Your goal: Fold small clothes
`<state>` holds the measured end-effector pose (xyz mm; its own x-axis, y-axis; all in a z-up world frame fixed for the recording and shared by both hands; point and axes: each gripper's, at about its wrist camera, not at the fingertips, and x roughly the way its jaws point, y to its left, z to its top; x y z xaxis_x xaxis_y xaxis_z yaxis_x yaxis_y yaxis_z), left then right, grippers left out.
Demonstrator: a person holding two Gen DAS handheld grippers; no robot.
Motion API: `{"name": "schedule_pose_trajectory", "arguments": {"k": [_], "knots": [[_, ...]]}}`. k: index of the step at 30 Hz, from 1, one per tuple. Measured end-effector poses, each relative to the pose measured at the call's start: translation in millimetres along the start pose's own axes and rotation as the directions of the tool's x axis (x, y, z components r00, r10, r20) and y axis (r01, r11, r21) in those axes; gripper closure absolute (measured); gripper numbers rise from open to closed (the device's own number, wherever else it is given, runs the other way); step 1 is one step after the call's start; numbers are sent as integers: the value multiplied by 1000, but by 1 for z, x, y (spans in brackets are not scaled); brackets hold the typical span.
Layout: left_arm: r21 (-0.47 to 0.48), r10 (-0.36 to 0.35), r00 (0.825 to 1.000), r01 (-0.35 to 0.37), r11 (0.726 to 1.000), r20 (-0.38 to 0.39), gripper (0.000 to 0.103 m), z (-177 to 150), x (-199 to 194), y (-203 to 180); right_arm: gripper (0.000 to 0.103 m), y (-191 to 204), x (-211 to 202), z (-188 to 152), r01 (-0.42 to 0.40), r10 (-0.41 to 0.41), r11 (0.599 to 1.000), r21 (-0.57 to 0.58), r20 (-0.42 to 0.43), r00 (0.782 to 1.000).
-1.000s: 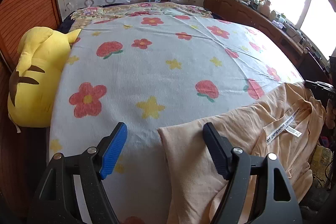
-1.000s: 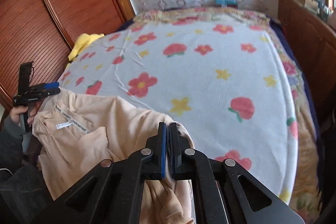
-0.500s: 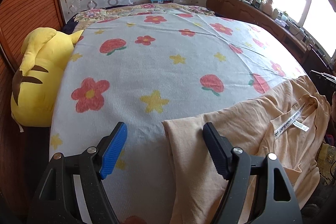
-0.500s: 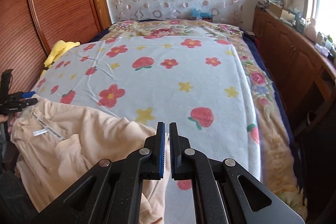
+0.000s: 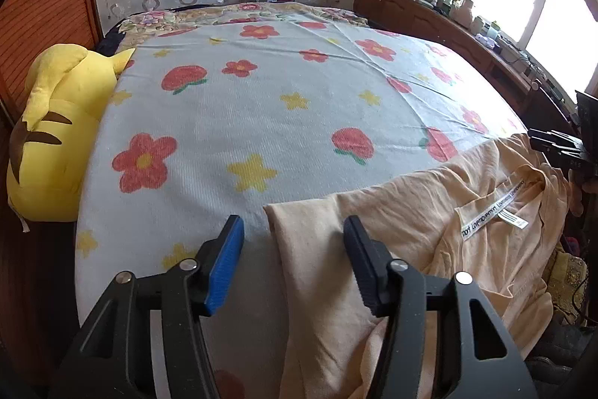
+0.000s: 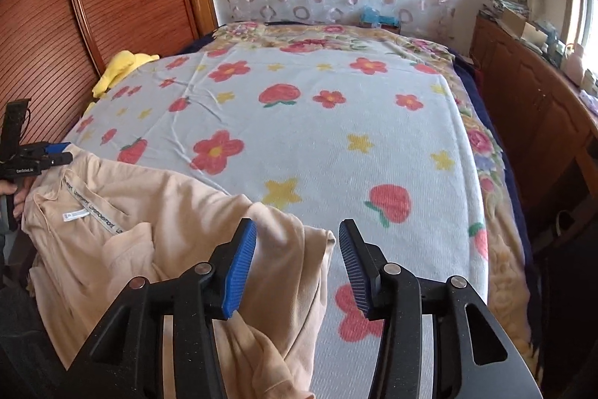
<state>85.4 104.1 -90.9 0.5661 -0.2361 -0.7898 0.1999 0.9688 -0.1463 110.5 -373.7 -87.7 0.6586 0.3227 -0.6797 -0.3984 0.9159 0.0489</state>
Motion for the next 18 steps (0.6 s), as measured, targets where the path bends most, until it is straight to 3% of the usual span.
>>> {"name": "schedule_pose_trajectory", "arguments": {"k": [4, 7, 11, 13, 14, 16, 18], "knots": [[9, -13, 1000, 13, 1000, -3, 60, 0, 0, -3, 55, -7, 9, 1, -5, 6, 1000, 14, -35, 999], [1, -13, 1000, 13, 1000, -6, 60, 1, 2, -5, 55, -13, 18, 2, 30, -26, 999, 39, -90, 996], [6, -7, 1000, 7, 1000, -11, 60, 4, 4, -7, 55, -11, 21, 4, -18, 21, 999, 31, -92, 995], [14, -11, 1000, 12, 1000, -12, 73, 3, 4, -8, 55, -6, 22, 3, -32, 33, 999, 12, -93, 995], [19, -19, 1000, 19, 1000, -14, 77, 3, 4, -10, 58, -4, 23, 3, -41, 42, 999, 7, -94, 995], [29, -28, 1000, 28, 999, -12, 86, 2, 3, -13, 81, 1, 23, 2, -73, 72, 997, -5, -99, 992], [39, -30, 999, 30, 999, 10, 92, 1, -3, -17, 90, 5, 23, 0, -101, 100, 995, -9, -103, 990]]}}
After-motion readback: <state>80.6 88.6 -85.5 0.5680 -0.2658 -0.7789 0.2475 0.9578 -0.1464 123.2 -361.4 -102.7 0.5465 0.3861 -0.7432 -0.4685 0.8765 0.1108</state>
